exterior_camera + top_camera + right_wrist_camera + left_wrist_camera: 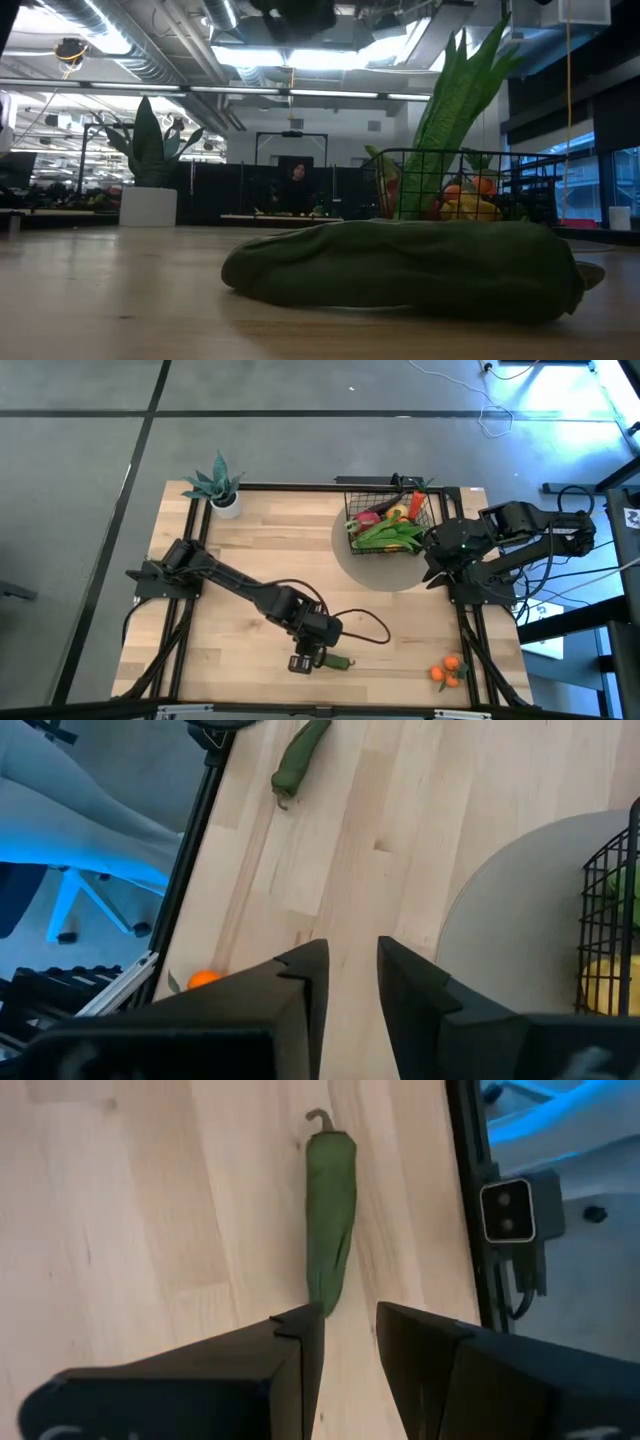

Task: Build produce basket
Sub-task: Put the chili pepper into the black wire basket

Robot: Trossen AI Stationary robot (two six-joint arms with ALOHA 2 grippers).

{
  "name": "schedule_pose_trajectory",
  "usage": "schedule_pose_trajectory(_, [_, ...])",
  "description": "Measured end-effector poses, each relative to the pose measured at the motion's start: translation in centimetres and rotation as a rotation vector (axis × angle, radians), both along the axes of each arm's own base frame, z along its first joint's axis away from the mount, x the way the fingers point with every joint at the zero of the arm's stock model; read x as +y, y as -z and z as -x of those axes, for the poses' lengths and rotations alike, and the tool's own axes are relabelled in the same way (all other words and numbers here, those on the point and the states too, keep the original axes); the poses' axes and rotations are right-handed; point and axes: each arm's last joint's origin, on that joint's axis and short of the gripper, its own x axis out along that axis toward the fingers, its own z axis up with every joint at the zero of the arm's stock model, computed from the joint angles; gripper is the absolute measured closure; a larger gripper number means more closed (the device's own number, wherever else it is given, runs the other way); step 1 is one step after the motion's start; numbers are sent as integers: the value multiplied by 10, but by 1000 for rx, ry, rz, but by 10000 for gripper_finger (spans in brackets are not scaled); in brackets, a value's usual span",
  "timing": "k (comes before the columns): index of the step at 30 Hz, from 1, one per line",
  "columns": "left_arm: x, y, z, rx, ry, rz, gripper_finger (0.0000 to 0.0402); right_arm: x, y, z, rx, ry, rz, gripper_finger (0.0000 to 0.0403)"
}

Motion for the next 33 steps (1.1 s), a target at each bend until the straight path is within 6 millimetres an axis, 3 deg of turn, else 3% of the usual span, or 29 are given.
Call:
schedule_pose_trajectory(13, [-1,-1,-2,-23,-47,-5,318,0,0,0,0,-1,1,324])
schedule_pose_trajectory(18, [0,-2,-3,-16,-164,26,281,0,0,0,0,-1,1,324])
schedule_pose_trajectory(25, [-7,14,-13,-34,-127,7,207,0,0,0,-1,1,0,324])
schedule_pose_trajectory(33, [-25,55,-19,21,-19,-73,195,0,-1,0,-10,-1,0,324])
